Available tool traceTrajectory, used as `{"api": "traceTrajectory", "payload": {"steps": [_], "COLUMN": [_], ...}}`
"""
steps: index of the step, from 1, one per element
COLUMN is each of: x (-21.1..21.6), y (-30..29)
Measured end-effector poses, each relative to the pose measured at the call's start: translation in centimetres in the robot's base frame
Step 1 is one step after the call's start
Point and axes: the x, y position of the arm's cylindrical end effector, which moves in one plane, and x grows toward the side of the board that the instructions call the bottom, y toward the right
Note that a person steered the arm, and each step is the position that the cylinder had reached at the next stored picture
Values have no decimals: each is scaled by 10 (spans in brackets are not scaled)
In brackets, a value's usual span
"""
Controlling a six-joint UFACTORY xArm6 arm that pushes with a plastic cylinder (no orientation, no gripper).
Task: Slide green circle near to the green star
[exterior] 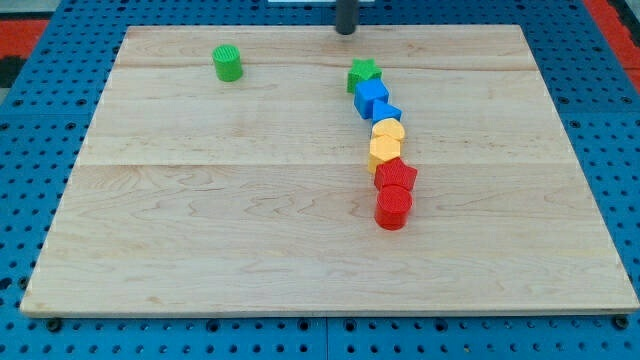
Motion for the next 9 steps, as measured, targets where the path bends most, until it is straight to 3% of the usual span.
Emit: {"api": "traceTrajectory", "payload": {"steps": [2, 3, 4, 6, 7, 9], "x": [-2, 21, 81, 80, 47, 78], "y": [-137, -195, -180, -85, -140, -69]}}
